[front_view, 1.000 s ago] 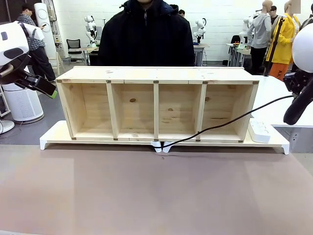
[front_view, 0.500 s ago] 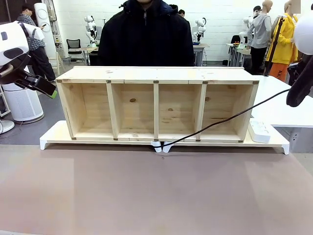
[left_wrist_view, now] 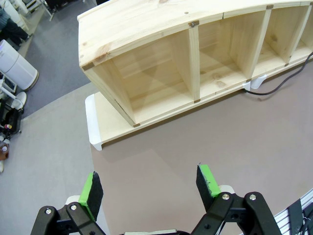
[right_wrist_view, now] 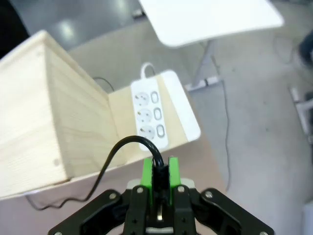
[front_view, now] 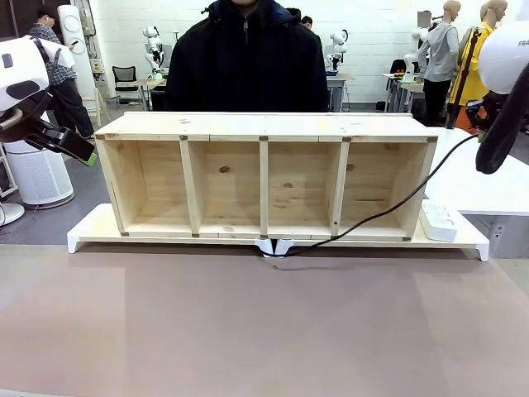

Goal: Perform cable management.
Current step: Pull the grasped Power Cable to the location of the Power Strip.

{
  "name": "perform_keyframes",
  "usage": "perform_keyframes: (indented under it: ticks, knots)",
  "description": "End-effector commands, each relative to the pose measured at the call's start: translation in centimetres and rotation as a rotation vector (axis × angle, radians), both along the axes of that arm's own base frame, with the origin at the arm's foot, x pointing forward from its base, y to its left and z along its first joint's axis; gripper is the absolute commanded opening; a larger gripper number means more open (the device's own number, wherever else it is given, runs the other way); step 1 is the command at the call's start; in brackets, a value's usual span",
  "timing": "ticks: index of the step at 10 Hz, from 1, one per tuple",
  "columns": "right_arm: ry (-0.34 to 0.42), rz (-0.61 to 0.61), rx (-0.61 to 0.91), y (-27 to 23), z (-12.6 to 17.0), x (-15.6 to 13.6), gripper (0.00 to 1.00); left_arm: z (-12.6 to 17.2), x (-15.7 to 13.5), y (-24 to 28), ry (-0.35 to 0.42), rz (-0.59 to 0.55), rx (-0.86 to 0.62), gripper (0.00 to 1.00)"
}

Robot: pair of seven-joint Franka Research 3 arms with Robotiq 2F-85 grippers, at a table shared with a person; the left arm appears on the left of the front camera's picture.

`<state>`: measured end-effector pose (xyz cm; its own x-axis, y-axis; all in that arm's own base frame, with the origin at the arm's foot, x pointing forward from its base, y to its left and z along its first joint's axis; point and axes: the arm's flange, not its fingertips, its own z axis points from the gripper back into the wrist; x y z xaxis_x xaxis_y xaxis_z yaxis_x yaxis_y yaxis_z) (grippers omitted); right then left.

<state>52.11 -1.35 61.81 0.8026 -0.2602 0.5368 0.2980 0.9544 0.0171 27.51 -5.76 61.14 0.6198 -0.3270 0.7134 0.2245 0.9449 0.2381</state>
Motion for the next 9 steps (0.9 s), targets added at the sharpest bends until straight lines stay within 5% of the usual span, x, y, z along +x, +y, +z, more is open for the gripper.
perform_keyframes:
  ticks: [1, 6, 9]
  knots:
    - [-0.013, 0.091, -0.009, -0.8, 0.1, 1.5, 0.16, 0.0, 0.2, 0.0, -0.012, 0.002, 0.003, 1.00]
    - [0.130, 0.131, -0.026, -0.5, 0.5, 4.6, 0.16, 0.0, 0.2, 0.0, -0.012, 0.002, 0.003, 1.00]
    - [0.093, 0.111, -0.036, -0.5, -0.6, 3.3, 0.16, 0.0, 0.2, 0.0, -0.012, 0.002, 0.003, 1.00]
